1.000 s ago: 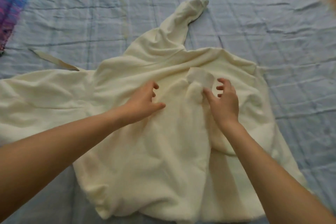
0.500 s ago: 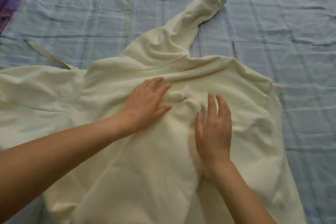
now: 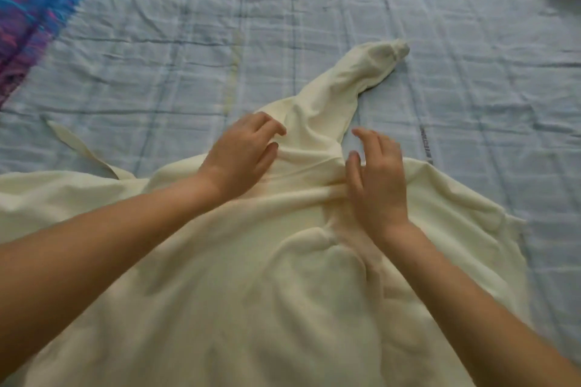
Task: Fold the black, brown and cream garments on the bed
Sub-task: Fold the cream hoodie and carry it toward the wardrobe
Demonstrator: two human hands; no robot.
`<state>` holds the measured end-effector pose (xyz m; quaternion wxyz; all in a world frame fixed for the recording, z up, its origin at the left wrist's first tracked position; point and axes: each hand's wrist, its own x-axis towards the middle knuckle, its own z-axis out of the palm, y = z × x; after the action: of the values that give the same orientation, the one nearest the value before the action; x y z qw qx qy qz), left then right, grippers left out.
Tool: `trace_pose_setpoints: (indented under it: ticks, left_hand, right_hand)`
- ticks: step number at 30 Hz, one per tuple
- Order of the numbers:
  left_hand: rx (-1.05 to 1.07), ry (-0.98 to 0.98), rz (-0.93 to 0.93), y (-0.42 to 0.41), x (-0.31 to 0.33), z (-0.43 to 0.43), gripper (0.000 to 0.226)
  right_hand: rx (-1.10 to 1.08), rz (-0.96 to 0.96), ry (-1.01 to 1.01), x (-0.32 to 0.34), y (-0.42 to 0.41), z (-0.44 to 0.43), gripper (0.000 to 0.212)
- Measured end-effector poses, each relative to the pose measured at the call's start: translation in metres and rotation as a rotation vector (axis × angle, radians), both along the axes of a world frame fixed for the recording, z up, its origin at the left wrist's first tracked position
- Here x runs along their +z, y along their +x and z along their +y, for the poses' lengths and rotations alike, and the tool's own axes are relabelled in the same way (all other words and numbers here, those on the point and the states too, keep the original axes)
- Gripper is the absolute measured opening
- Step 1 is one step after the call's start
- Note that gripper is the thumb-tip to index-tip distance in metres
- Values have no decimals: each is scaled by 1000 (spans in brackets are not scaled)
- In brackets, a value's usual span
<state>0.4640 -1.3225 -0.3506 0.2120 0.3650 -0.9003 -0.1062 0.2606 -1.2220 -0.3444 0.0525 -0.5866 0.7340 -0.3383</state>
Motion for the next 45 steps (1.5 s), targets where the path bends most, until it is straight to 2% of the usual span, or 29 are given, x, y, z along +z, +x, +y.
trace_pose_setpoints:
  ticks: [3,7,9,11,14,17,20,22,23,25,28,30,32,34,36,37,39,42,45]
  left_hand:
    - [230,214,101,-17,-5,-50,23]
    - [416,518,88,-37,-18,-101,36]
    - [461,631,81,-42,-21,-114,41]
    - [421,760,143,-43,-23,-122,30]
    - [307,1041,285,-37,-15,-127,19]
    - [320,1093,464,-28,-2,-130,11]
    - [367,1127,663,-9,12,-125,17]
    - [307,1194,608,7,19,-108,17]
    - [264,1230,511,13,20,-97,15]
    - [166,1290,192,23,21,-72,13]
    - [44,1403,-293,23,28,-46,10]
    - [76,1315,-429,13,35,-43,5]
    - [152,1127,-359,-3,35,-49,24]
    - [182,1054,-128,-22,36,-50,36]
    - [181,1137,100,-41,37,-45,49]
    - [178,1214,184,-49,38,-41,63]
    - [184,1363,265,-62,35,-34,86]
    - [153,1484,293,-74,31,-27,65]
    - [105,1323,178,-72,35,-19,36]
  right_hand:
    - [-60,-147,149,1,-16,-72,40]
    - [-304,-461,417,-14,-31,-136,54]
    - [-362,-625,397,-19,-35,-152,61]
    - [-368,-844,360,-22,-36,-160,63]
    - [-391,-1104,280,-17,-39,-162,51]
    - [-384,-1221,170,3,-49,-149,26]
    - [-330,-1379,87,27,-67,-115,20]
    - [-297,-1370,145,38,-68,-85,24]
    - [-293,-1333,199,40,-67,-69,25]
    - [-277,-1288,331,39,-59,-39,20]
    - [-271,-1339,512,35,-44,-11,21]
    - [-236,-1320,504,35,-37,-3,21]
    - [-109,-1249,445,37,-31,3,34]
    - [37,-1168,394,39,-27,13,45]
    - [153,-1091,365,40,-23,29,54]
    - [196,-1077,368,40,-21,37,56]
    - [276,-1080,396,40,-18,55,55]
    - [328,-1037,455,42,-15,75,51]
    - [254,-973,479,42,-21,89,55]
